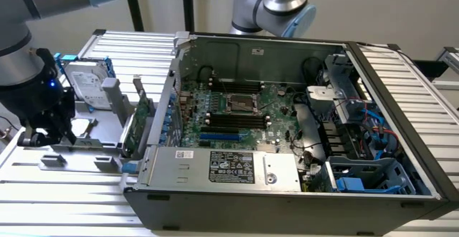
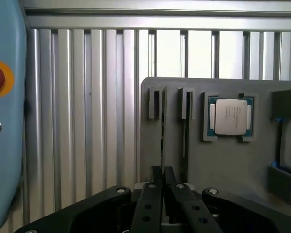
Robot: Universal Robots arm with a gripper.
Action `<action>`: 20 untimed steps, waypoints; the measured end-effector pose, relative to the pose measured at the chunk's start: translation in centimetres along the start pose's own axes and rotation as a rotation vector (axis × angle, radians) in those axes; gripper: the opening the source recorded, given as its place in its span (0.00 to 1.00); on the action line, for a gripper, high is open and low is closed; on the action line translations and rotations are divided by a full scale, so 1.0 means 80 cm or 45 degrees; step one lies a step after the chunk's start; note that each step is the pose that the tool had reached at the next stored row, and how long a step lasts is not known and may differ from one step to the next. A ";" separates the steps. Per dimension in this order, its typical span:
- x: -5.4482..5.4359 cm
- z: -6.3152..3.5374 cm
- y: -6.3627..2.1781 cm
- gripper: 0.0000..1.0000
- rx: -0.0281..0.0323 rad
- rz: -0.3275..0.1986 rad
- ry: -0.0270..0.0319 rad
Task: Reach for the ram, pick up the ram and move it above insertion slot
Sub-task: 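Pick up the ram and move it above insertion slot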
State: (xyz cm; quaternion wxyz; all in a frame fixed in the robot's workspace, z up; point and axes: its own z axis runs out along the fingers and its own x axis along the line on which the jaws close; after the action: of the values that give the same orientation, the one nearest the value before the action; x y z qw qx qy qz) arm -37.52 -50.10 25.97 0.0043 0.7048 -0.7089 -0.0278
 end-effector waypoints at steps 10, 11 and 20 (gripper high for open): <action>-0.001 -0.042 -0.011 0.14 -0.0005 -0.014 -0.0197; -0.002 -0.046 -0.013 0.14 -0.0006 -0.015 -0.0217; -0.003 -0.087 -0.035 0.14 -0.0010 -0.025 -0.0392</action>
State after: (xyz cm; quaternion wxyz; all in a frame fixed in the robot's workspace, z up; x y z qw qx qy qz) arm -34.45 -50.10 32.78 -0.0066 0.7113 -0.7018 -0.0389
